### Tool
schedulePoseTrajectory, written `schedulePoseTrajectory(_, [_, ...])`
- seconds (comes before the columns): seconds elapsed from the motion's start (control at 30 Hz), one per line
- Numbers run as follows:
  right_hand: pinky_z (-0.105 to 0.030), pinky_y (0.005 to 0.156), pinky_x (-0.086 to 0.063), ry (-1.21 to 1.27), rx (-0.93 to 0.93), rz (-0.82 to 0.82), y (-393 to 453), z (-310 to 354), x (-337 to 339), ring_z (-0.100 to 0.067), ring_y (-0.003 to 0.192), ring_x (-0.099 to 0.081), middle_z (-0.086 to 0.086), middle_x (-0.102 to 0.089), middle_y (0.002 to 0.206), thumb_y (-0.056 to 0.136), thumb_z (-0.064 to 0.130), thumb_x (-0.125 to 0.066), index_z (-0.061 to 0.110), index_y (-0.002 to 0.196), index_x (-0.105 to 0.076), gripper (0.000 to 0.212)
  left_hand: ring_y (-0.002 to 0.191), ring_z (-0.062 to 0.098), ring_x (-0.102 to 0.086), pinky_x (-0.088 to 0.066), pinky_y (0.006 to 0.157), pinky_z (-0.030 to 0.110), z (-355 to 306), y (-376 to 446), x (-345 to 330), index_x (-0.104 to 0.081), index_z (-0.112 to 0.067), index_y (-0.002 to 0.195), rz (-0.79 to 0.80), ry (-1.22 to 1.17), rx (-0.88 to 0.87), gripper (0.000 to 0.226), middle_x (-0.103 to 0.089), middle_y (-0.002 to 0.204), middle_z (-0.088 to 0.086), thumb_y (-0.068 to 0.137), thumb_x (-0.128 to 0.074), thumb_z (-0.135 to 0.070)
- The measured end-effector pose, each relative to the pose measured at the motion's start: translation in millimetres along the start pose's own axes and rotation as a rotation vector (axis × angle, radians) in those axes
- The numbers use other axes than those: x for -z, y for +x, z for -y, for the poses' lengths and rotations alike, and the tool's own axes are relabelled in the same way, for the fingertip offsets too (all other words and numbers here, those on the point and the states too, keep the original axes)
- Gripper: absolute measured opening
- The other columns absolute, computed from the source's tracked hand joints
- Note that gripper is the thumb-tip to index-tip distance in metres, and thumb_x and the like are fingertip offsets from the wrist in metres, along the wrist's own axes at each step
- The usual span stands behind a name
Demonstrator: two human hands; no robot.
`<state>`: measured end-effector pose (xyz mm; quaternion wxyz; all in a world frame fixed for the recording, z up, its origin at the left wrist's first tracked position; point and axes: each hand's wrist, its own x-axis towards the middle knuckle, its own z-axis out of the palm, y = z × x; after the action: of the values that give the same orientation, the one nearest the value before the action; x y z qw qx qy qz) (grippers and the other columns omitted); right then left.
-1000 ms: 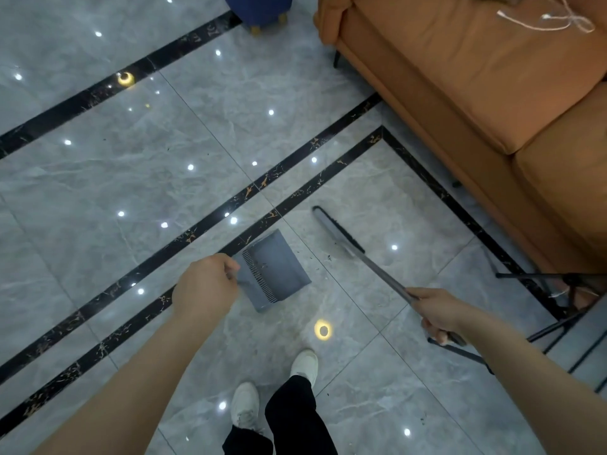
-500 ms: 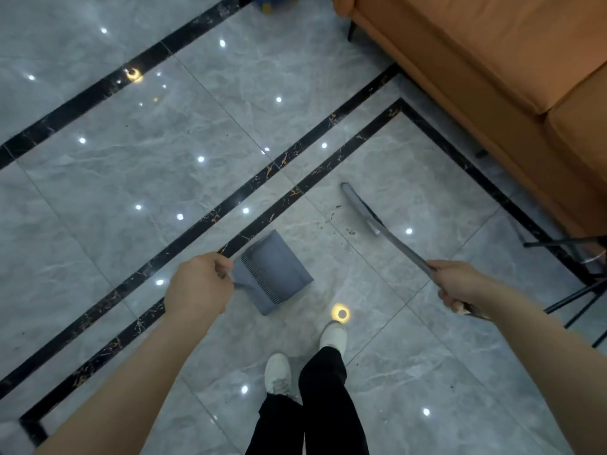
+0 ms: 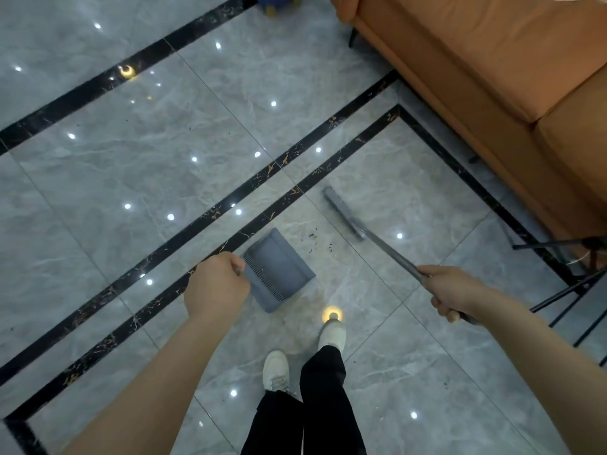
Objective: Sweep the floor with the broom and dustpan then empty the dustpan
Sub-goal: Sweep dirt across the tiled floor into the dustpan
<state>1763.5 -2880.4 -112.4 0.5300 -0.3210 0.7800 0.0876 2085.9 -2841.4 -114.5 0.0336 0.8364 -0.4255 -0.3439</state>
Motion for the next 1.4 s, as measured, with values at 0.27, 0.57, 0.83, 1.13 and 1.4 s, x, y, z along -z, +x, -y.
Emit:
schedulePoseTrajectory(0.27, [-0.018,0.036,-0.022,-0.073,-0.07,0.27,-14,10,-40,-0.01,0.038,-0.026,-0.002,-0.035,0.058,0.097,0.01,-0.03,0.033,0.136,-0.047,0.048,0.067,0.026,-0.066,-0.055,0.058,0.034,3,4,-2,-0.068,-0.017,0.099,-0.011,-0.008,-0.043,0.025,-0.065,0.085,0.0,0.087,-0.052,-0.002])
schedulePoseTrajectory(0.57, [-0.014,0.031,-0.022,-0.042,-0.015,0.078,-21,34,-22,-0.01,0.037,-0.029,-0.006,-0.039,0.062,0.099,0.009,-0.031,0.026,0.138,-0.046,0.045,0.072,0.027,-0.067,-0.05,0.058,0.03,7,6,-2,-0.068,-0.017,0.099,-0.001,-0.013,-0.035,0.023,-0.069,0.093,0.004,0.086,-0.053,-0.004])
schedulePoseTrajectory(0.83, [-0.014,0.029,-0.019,0.052,-0.107,0.337,-30,25,-53,-0.005,0.034,-0.023,0.0,-0.032,0.053,0.099,0.011,-0.033,0.028,0.138,-0.045,0.044,0.082,0.026,-0.065,-0.046,0.061,0.029,9,5,-1,-0.067,-0.016,0.1,0.001,-0.013,-0.049,0.02,-0.067,0.096,0.005,0.086,-0.057,-0.005])
schedulePoseTrajectory(1.13, [-0.015,0.031,-0.021,0.008,-0.014,0.116,-26,32,-43,-0.011,0.044,-0.026,-0.004,-0.036,0.061,0.099,0.009,-0.032,0.025,0.141,-0.042,0.046,0.081,0.026,-0.067,-0.051,0.062,0.03,13,3,0,-0.067,-0.016,0.102,-0.005,-0.021,-0.065,0.021,-0.068,0.098,0.004,0.086,-0.057,-0.006])
schedulePoseTrajectory(1.4, [-0.012,0.026,-0.018,0.286,-0.161,0.38,-33,-2,-67,-0.003,0.032,-0.022,0.002,-0.028,0.052,0.101,0.015,-0.035,0.026,0.135,-0.047,0.038,0.087,0.025,-0.064,-0.05,0.064,0.031,13,4,-1,-0.067,-0.017,0.102,-0.002,-0.003,-0.055,0.024,-0.068,0.101,0.004,0.086,-0.055,-0.004])
